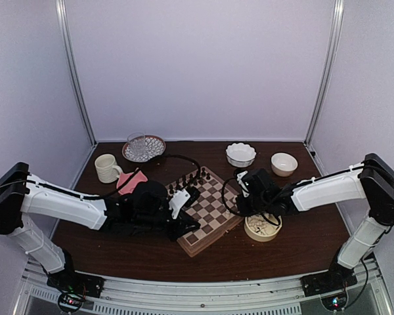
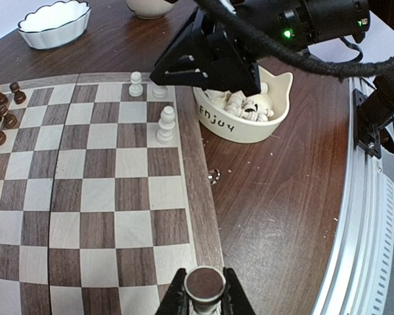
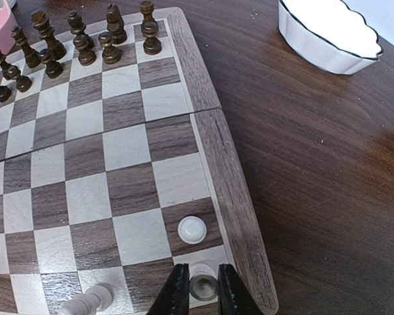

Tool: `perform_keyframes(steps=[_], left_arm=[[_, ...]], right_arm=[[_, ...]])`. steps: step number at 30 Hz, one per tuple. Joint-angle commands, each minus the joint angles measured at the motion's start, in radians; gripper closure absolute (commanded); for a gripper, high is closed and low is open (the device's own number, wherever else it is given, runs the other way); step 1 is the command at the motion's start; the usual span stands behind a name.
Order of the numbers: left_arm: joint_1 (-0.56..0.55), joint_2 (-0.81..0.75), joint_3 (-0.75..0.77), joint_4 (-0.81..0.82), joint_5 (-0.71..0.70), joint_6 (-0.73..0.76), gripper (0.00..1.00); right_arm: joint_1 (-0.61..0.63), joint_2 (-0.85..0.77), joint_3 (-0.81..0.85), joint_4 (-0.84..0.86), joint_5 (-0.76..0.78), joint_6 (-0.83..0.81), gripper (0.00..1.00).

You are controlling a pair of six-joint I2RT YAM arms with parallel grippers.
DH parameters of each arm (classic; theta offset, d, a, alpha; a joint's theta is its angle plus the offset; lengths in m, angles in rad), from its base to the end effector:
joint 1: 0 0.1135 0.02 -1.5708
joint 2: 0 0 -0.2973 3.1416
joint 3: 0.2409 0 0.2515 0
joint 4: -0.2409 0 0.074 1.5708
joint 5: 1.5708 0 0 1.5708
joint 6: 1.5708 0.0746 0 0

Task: Set up the chess pieces on the board
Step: Place the pawn on the chessboard.

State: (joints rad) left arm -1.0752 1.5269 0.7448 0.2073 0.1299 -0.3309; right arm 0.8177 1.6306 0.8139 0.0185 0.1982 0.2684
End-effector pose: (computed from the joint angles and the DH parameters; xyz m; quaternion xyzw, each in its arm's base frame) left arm 0.1564 -0.3096 0.2005 0.3477 0.8054 -0.3517 0.3268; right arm 0.2511 0.2463 0.1680 -0.2141 0.8973 0.1153 0.3683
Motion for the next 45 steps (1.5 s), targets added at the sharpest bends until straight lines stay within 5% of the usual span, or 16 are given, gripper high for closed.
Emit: perform_keyframes(steps=[1, 9, 19, 31, 41, 45], left_arm=[[0.002, 0.016, 0.032, 0.006, -0.006, -0.010, 1.00], [0.015, 0.029, 0.029, 0.020, -0.002, -0.051, 1.00], [0.033, 0.110, 0.086, -0.024, 0.057, -0.076, 1.00], [0.043, 0.261, 0.231, -0.179, 0.088, -0.097, 0.98], [0.045, 0.287, 0.271, -0.273, 0.016, -0.099, 0.86], [0.044, 0.286, 0.275, -0.287, 0.012, -0.096, 0.74]], right_arm=[[-0.006, -0.032, -0.006, -0.005, -0.003, -0.004, 0.76], [-0.003, -0.143, -0.072, 0.052, -0.040, -0.042, 0.60], [0.065, -0.315, -0.200, 0.229, -0.119, -0.144, 0.57], [0.102, -0.282, -0.177, 0.245, -0.221, -0.182, 0.56], [0.127, -0.273, -0.170, 0.248, -0.243, -0.211, 0.55], [0.133, -0.278, -0.173, 0.248, -0.237, -0.215, 0.54]])
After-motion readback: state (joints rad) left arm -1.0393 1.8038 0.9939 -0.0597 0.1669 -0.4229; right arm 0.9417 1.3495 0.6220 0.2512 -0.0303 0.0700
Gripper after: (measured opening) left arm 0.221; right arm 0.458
